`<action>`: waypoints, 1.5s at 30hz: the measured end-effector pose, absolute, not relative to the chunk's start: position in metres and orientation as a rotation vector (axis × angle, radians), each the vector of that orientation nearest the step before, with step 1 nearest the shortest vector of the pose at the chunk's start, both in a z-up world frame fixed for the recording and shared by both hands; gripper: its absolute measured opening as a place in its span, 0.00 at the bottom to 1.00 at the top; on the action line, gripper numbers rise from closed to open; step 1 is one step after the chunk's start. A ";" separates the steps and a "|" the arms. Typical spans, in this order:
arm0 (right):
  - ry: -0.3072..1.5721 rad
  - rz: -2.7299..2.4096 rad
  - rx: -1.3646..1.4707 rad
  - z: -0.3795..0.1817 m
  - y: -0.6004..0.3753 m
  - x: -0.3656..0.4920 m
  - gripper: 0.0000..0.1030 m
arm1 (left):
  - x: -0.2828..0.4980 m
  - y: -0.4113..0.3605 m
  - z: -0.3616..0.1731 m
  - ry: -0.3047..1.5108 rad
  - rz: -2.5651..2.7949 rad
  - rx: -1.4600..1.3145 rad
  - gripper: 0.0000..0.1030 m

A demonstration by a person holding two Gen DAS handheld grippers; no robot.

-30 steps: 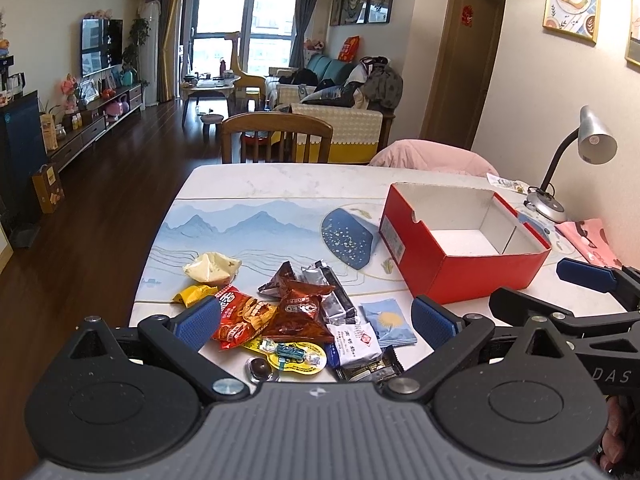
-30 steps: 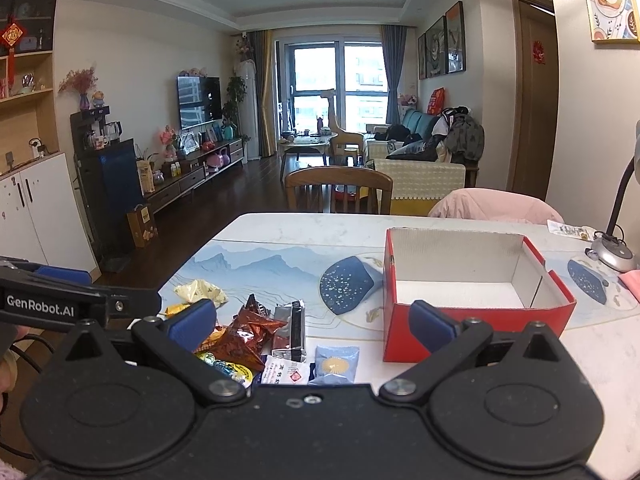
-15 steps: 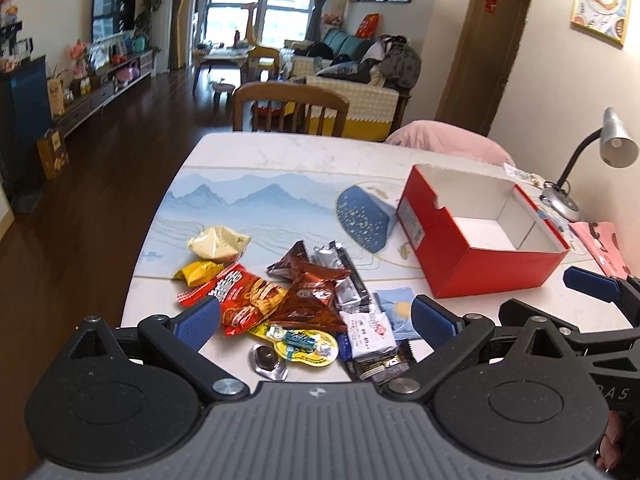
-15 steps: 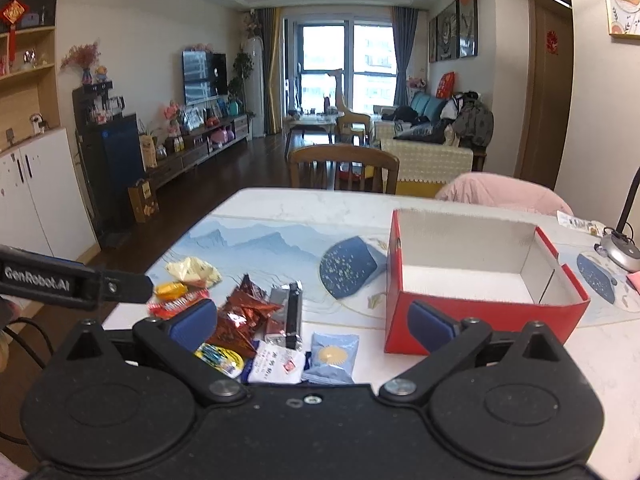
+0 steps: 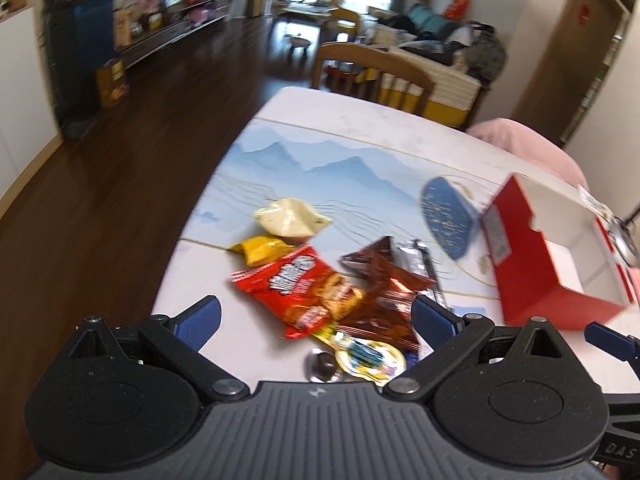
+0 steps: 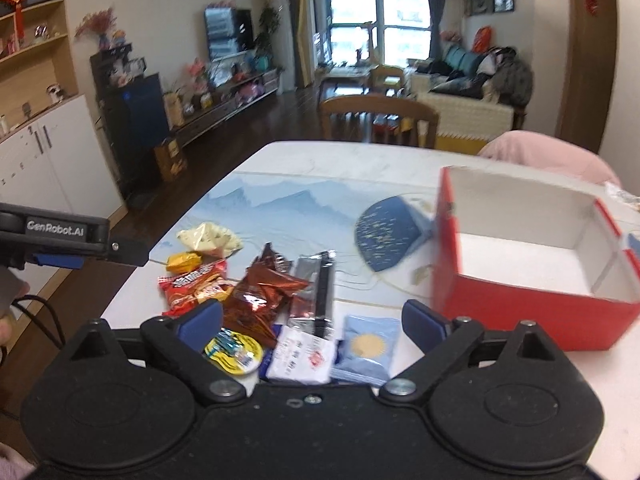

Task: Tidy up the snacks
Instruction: 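Grasp the brown chocolate packet with the right tool while the left tool grasps the foil-wrapped chocolate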

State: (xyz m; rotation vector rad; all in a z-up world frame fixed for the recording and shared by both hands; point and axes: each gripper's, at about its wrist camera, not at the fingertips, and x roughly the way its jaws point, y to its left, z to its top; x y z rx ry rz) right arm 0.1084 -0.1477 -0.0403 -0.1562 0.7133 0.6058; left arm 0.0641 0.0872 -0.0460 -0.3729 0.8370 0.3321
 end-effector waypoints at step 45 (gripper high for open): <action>1.186 0.505 0.076 -0.122 -0.050 0.220 0.44 | 0.067 0.059 -0.143 0.973 0.171 -0.171 0.74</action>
